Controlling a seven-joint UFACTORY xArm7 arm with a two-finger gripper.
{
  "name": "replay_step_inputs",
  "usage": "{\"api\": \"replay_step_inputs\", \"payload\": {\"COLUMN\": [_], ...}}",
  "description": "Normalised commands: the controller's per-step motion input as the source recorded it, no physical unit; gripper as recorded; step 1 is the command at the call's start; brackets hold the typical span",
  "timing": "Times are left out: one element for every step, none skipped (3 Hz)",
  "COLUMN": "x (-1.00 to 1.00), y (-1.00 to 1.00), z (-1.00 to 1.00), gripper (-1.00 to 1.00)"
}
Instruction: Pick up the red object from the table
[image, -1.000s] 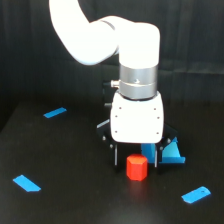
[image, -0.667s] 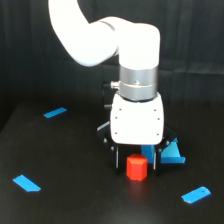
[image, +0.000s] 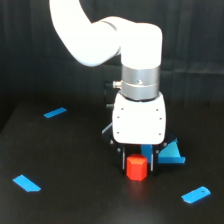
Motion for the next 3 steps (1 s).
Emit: {"api": "replay_step_inputs", "payload": {"x": [0.01,0.06,-0.45], "y": [0.02,-0.05,0.17], "z": [-0.17,-0.27,0.9], "gripper": [-0.97,-1.0,-1.0]}}
